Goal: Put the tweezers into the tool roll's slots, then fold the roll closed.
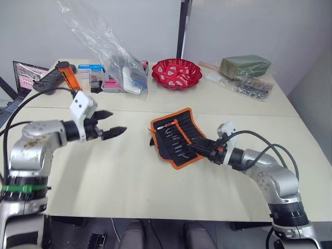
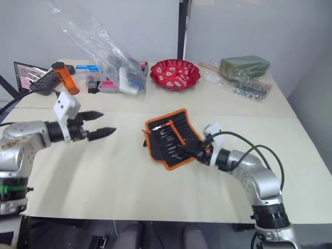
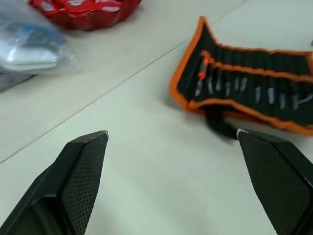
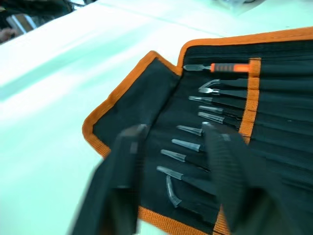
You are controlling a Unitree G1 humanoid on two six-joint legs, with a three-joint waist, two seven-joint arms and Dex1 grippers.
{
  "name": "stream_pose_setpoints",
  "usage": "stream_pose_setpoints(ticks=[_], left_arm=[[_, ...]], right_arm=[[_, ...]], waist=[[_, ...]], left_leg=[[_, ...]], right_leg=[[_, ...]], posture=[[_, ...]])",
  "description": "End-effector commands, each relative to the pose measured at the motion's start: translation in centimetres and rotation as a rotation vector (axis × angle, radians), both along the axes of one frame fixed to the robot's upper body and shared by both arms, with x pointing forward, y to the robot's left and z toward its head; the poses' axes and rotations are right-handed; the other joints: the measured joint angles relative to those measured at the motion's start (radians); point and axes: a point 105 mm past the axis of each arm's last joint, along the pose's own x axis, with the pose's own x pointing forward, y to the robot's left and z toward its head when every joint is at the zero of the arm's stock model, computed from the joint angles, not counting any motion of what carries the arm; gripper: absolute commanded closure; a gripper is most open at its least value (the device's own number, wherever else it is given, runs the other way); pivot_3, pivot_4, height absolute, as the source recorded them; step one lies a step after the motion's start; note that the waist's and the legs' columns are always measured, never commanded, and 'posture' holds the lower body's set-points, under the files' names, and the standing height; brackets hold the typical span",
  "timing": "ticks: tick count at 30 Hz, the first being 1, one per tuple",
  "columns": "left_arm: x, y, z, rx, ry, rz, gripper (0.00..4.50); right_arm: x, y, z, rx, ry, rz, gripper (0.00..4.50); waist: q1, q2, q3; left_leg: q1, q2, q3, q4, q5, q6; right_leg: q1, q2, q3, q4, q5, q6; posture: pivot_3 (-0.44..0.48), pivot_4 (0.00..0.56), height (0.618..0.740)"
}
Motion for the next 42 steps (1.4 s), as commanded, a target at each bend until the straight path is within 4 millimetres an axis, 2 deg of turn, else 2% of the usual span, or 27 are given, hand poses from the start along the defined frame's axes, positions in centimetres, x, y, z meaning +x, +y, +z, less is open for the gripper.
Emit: stream_pose_setpoints(ticks=[1,3,4,7,10,14,16,21,28,31,39,42], left_arm=[[-2.4,-0.4,1.3,-0.091,-0.021,-0.100,0.00],[-3.6,-0.4,0.5,-0.135,0.041,-0.133,0.00],[-4.0,-0.3,0.3,-0.155,0.044,-0.136,0.00],[-4.8,-0.4,-0.5,-0.142,0.017,-0.148,0.00],[-5.6,-1.6,-1.5,-0.072,-0.006,-0.194,0.00],[-6.1,-2.0,-3.3,0.017,0.025,-0.243,0.00],[-5.9,-1.9,-3.5,0.015,0.019,-0.236,0.00],[-5.2,-1.5,-3.5,0.073,-0.003,-0.225,0.00],[-4.7,-1.0,-3.2,0.083,-0.022,-0.203,0.00],[-4.5,-0.6,-3.4,0.114,-0.026,-0.192,0.00],[-3.6,-0.5,-3.4,0.143,-0.049,-0.199,0.00],[-3.0,-0.8,-3.8,0.173,-0.053,-0.226,0.00]], right_arm=[[-0.6,0.6,1.3,-0.018,-0.077,0.030,0.94],[-0.8,0.9,1.4,-0.034,-0.096,0.035,0.20],[-0.9,1.1,1.3,-0.037,-0.100,0.038,0.03],[-1.6,2.2,1.0,-0.036,-0.084,0.062,0.03],[-2.7,3.7,-0.2,-0.063,-0.067,0.102,0.03],[-2.2,5.3,-1.0,-0.120,-0.125,0.086,0.03],[-2.2,5.9,-1.5,-0.159,-0.145,0.105,0.03],[-1.6,8.5,-1.8,-0.126,-0.157,0.112,0.03],[0.4,9.0,-2.0,-0.172,-0.212,0.049,0.03],[0.7,9.2,-2.0,-0.190,-0.235,0.045,0.87],[0.7,9.2,-1.7,-0.181,-0.245,0.060,3.62],[0.6,8.9,-1.9,-0.196,-0.242,0.073,4.47]], waist=[[-0.001,-0.001,0.001],[-0.001,-0.002,0.001],[0.000,-0.002,0.001],[-0.001,-0.002,0.001],[-0.001,-0.002,0.001],[-0.001,-0.002,0.001],[-0.001,-0.002,0.001],[-0.003,-0.002,0.001],[-0.002,-0.002,0.001],[-0.003,-0.002,0.001],[-0.001,-0.002,0.001],[-0.002,-0.002,0.001]], left_leg=[[0.000,0.000,0.000,0.000,0.000,0.000],[-0.001,0.001,0.000,0.000,0.000,0.000],[-0.001,0.001,0.000,0.000,0.000,0.000],[0.000,0.001,0.000,0.000,0.000,0.000],[0.000,0.001,0.000,0.000,0.000,0.000],[0.000,0.001,0.001,0.000,0.000,0.000],[-0.001,0.001,0.001,0.000,0.000,0.000],[-0.001,0.001,0.001,-0.001,0.000,0.000],[-0.003,0.001,0.002,0.000,0.000,0.000],[-0.003,0.001,0.002,0.000,0.000,0.000],[-0.004,0.001,0.002,0.000,0.000,0.000],[-0.004,0.001,0.002,0.000,0.000,0.000]], right_leg=[[-0.001,0.000,0.000,0.000,0.000,0.000],[-0.002,0.000,0.000,0.001,0.000,-0.001],[-0.002,0.000,0.000,0.001,0.000,-0.001],[-0.001,0.000,0.000,0.001,0.000,-0.001],[-0.002,0.000,0.000,0.001,-0.001,-0.002],[-0.003,0.000,0.000,0.001,-0.001,-0.002],[-0.004,0.000,0.000,0.001,-0.001,-0.003],[-0.006,0.001,0.000,0.003,-0.001,-0.003],[-0.009,0.000,0.000,0.005,0.000,-0.004],[-0.009,0.001,0.000,0.005,0.000,-0.005],[-0.009,0.001,0.000,0.006,0.000,-0.005],[-0.009,0.001,0.000,0.005,0.000,-0.005]], posture=[[0.000,0.150,0.740],[0.000,0.150,0.740],[0.000,0.150,0.740],[0.000,0.150,0.740],[0.000,0.150,0.740],[0.000,0.150,0.740],[0.000,0.150,0.740],[0.000,0.150,0.740],[0.000,0.150,0.740],[0.000,0.150,0.740],[0.000,0.150,0.740],[0.000,0.150,0.740]])
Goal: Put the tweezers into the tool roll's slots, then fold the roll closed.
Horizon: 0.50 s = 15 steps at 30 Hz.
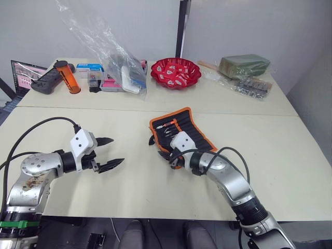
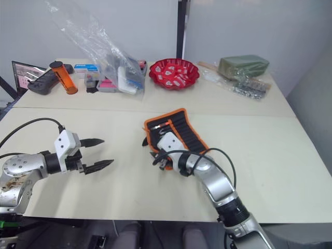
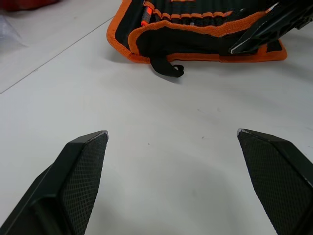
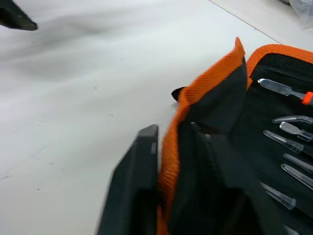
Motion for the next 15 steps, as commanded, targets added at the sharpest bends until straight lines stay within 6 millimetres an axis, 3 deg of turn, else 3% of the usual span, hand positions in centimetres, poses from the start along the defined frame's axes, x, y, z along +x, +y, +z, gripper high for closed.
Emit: stream_pose_setpoints(ticks=[1,10,15], left_arm=[[0.7,-0.7,0.5,0.039,-0.040,-0.052,0.00],[2.2,-2.3,1.2,-0.002,-0.037,-0.133,0.00],[2.4,-3.3,-0.4,0.123,-0.034,-0.221,0.00]], right_arm=[[0.0,-0.4,1.1,0.006,-0.043,0.018,4.47],[-1.4,-2.2,1.0,-0.009,0.005,0.112,4.47],[-2.1,-3.4,0.9,-0.028,0.027,0.132,4.47]], waist=[[0.001,0.000,0.000],[0.001,0.000,0.000],[0.002,0.000,0.000]], left_leg=[[0.000,0.000,0.000,0.000,0.000,0.000],[-0.001,0.000,0.000,0.000,0.000,0.000],[-0.001,0.000,-0.001,0.001,0.000,0.000]], right_leg=[[0.000,0.000,0.000,0.000,0.000,0.000],[0.000,0.000,0.000,0.000,0.000,0.000],[0.000,0.001,0.000,0.000,0.000,0.000]], posture=[[0.000,0.150,0.740],[0.000,0.150,0.740],[0.000,0.150,0.740]])
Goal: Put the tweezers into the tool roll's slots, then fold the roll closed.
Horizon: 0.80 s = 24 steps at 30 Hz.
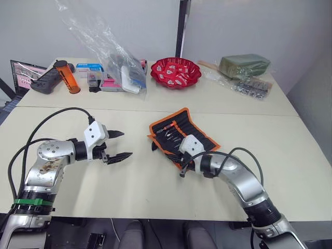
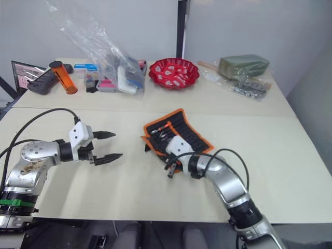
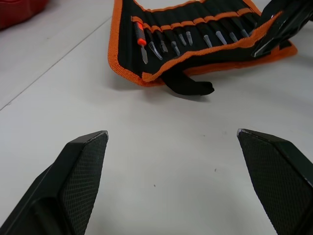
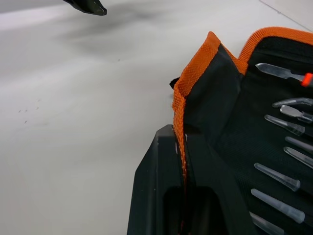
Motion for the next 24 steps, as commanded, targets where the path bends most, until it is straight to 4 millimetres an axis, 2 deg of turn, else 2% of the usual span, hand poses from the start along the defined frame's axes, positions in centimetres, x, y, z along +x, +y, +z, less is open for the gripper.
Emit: stream_pose_setpoints(ticks=[1,5,10,18,21,24], left_arm=[[0.3,-0.9,-0.5,0.106,-0.054,-0.079,0.00],[1.1,-2.8,-1.3,0.183,-0.113,-0.176,0.00],[4.3,-5.7,0.6,0.169,-0.235,-0.200,0.00],[5.6,-7.5,0.5,0.298,-0.295,-0.322,0.00],[6.0,-8.2,0.8,0.299,-0.310,-0.348,0.78],[6.4,-8.3,0.5,0.358,-0.346,-0.365,1.87]], right_arm=[[-0.5,-0.3,1.2,0.021,-0.022,0.023,4.47],[-0.4,-0.5,1.1,0.020,-0.022,0.007,4.47],[-0.3,-0.7,0.9,0.015,-0.027,-0.030,4.47],[-0.3,-1.0,0.8,0.028,-0.028,-0.077,4.47],[-0.4,-1.2,0.7,0.027,-0.027,-0.091,4.50],[-0.4,-1.2,0.7,0.030,-0.030,-0.102,4.50]], waist=[[0.001,0.000,0.000],[0.003,0.000,0.000],[0.010,0.000,0.000],[0.000,0.000,0.000],[0.003,0.000,0.000],[0.004,0.000,0.000]], left_leg=[[0.000,0.000,0.000,0.000,0.000,0.000],[0.000,0.000,0.000,0.001,0.000,0.000],[-0.002,-0.001,-0.001,0.003,0.000,0.000],[-0.002,-0.001,-0.001,0.002,0.000,0.000],[-0.002,-0.001,-0.001,0.003,0.000,0.000],[-0.003,-0.001,-0.001,0.004,0.000,0.000]], right_leg=[[0.000,0.000,0.000,0.000,0.000,0.000],[0.000,0.000,0.000,0.000,0.000,0.000],[0.000,0.000,0.000,0.000,0.001,0.002],[0.000,0.000,0.000,0.001,0.002,0.001],[0.000,0.000,0.000,0.001,0.001,0.001],[0.001,0.000,0.000,0.000,0.001,0.003]], posture=[[0.000,0.150,0.740],[0.000,0.150,0.740],[0.000,0.150,0.740],[0.000,0.150,0.740],[0.000,0.150,0.740],[0.000,0.150,0.740]])
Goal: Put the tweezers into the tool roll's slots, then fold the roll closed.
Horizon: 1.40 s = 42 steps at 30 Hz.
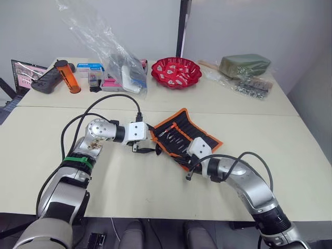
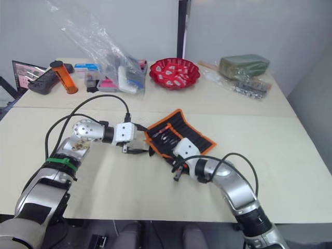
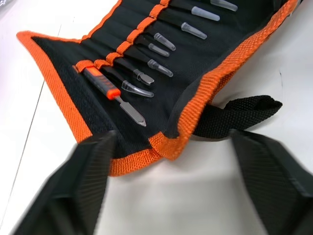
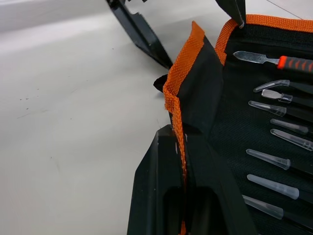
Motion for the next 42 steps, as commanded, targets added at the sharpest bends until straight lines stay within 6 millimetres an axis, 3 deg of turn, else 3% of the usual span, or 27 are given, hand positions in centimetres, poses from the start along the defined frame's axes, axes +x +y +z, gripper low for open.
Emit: stream_pose_setpoints(ticks=[1,8,15,21,34,38,42], left_arm=[[0.6,-0.5,0.9,0.030,-0.085,-0.028,2.15],[0.6,-1.1,0.9,0.019,-0.096,-0.044,4.46],[-0.3,0.5,0.2,0.033,-0.069,-0.006,4.49],[-2.6,1.2,-0.1,0.001,-0.001,0.023,4.49],[-10.5,1.1,-0.9,-0.143,0.326,0.131,4.49],[-10.7,1.1,-1.0,-0.161,0.324,0.186,4.49],[-10.4,2.8,-0.9,-0.158,0.319,0.254,4.49]], right_arm=[[0.0,-0.2,1.0,0.013,-0.037,-0.016,4.50],[0.1,-0.2,0.9,0.016,-0.039,-0.027,4.50],[1.1,-0.8,0.6,-0.003,-0.049,-0.046,4.50],[1.8,-1.3,0.4,-0.033,-0.068,-0.047,4.50],[3.5,-1.1,0.8,-0.060,-0.126,0.005,4.50],[2.4,-1.0,0.5,-0.057,-0.083,0.071,4.50],[1.5,-1.3,0.6,-0.051,-0.056,0.096,4.50]], waist=[[-0.001,0.000,0.000],[-0.002,0.000,0.000],[-0.006,0.000,0.000],[-0.009,0.000,0.000],[-0.025,0.000,0.000],[-0.022,0.000,0.000],[-0.021,0.000,0.000]], left_leg=[[0.000,0.000,0.000,0.000,0.000,0.000],[0.000,0.000,0.000,0.000,0.000,0.000],[0.000,0.000,0.000,-0.001,0.000,0.000],[0.001,0.000,0.000,-0.001,0.000,0.000],[0.003,0.001,-0.001,0.000,0.000,0.000],[0.005,0.001,-0.001,0.000,0.000,0.000],[0.005,0.001,-0.001,0.001,0.000,0.000]], right_leg=[[0.000,0.000,0.000,0.000,0.000,0.000],[0.000,0.000,0.000,0.000,0.000,0.000],[0.000,0.000,0.000,0.001,0.001,-0.001],[0.000,0.000,0.000,0.002,0.003,-0.004],[-0.001,0.000,0.000,0.008,0.001,-0.002],[0.000,0.000,0.000,0.009,-0.001,0.000],[0.000,0.000,0.000,0.008,-0.001,0.000]], posture=[[0.000,0.150,0.740],[0.000,0.150,0.740],[0.000,0.150,0.740],[0.000,0.150,0.740],[0.000,0.150,0.740],[0.000,0.150,0.740],[0.000,0.150,0.740]])
